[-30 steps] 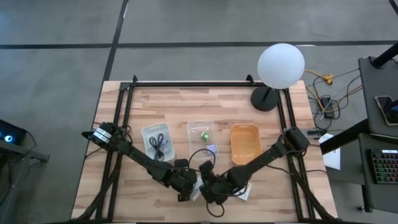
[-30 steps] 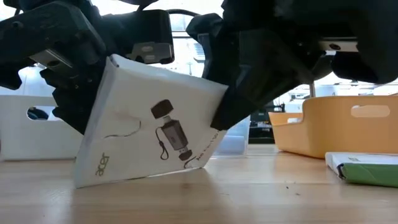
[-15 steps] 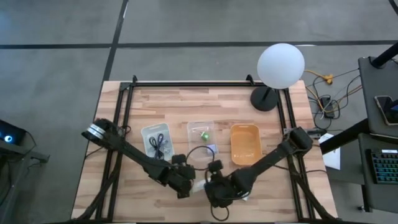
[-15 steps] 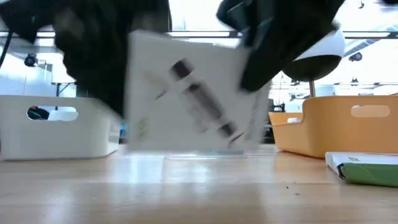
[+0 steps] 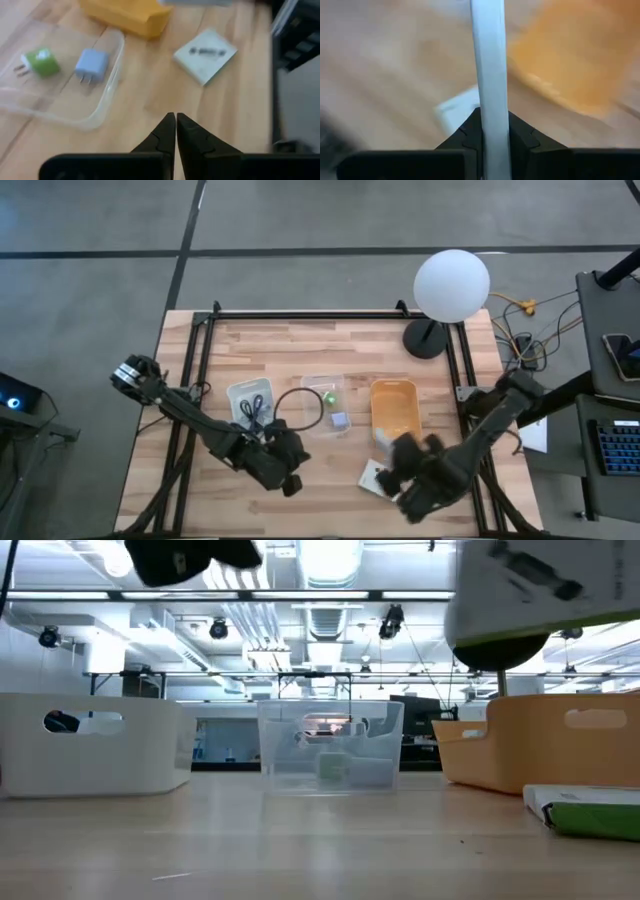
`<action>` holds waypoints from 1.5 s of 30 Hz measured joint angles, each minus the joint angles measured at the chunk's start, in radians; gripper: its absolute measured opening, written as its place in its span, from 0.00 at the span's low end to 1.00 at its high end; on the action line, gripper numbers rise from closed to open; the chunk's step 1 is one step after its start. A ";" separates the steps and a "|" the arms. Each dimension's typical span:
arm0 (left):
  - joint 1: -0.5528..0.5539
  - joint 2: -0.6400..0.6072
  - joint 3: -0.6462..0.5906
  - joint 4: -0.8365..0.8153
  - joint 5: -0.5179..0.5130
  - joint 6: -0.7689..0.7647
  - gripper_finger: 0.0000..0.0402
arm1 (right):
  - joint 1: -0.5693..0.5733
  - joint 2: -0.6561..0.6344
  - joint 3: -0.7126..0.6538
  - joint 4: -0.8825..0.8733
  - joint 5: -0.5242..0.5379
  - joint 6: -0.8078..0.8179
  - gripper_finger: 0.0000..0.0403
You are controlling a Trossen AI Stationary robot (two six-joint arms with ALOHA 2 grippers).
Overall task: Pick and place items into bin
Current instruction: Put the left white card reader box into the yellow bin, then put the white card reader box into the yellow bin
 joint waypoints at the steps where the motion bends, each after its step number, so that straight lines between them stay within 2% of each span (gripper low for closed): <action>1: -0.001 -0.006 0.000 0.014 -0.009 -0.005 0.00 | 0.013 -0.010 -0.003 -0.084 0.004 0.101 0.10; 3: -0.002 -0.010 0.000 0.024 -0.013 -0.023 0.00 | 0.030 -0.030 -0.012 -0.212 0.007 0.267 0.10; 7: -0.002 -0.010 0.000 0.063 -0.013 -0.024 0.00 | -0.001 -0.149 -0.141 -0.135 0.034 0.326 0.10; 11: -0.002 -0.004 -0.001 0.083 -0.012 -0.024 0.00 | -0.077 -0.285 -0.349 -0.035 0.055 0.388 0.10; 15: -0.002 -0.003 0.000 0.093 -0.012 -0.024 0.00 | -0.160 -0.476 -0.602 0.203 0.052 0.405 0.10; 19: -0.003 -0.003 0.000 0.090 -0.012 -0.024 0.00 | -0.217 -0.642 -0.873 0.680 0.057 0.373 0.10; 21: -0.003 -0.003 0.000 0.088 -0.011 -0.022 0.00 | -0.237 -0.688 -0.972 0.865 0.070 0.374 0.10; 24: -0.003 -0.003 0.000 0.088 -0.011 -0.020 0.00 | -0.255 -0.705 -1.057 0.911 0.086 0.438 0.12; 28: -0.003 -0.003 0.000 0.088 -0.010 -0.014 0.00 | -0.252 -0.689 -1.064 0.884 0.069 0.483 0.16; 32: -0.003 -0.003 -0.011 0.086 -0.008 -0.014 0.00 | -0.254 -0.650 -1.002 0.798 0.071 0.457 0.20; 37: -0.002 -0.003 -0.013 0.083 -0.008 -0.009 0.00 | -0.254 -0.611 -0.885 0.553 0.048 0.449 0.26; 42: -0.002 -0.003 -0.013 0.086 -0.006 0.033 0.00 | -0.249 -0.593 -0.802 0.351 -0.054 0.435 0.33; 45: -0.002 -0.003 -0.014 0.086 -0.006 0.036 0.00 | -0.215 -0.585 -0.736 0.278 -0.016 0.371 0.36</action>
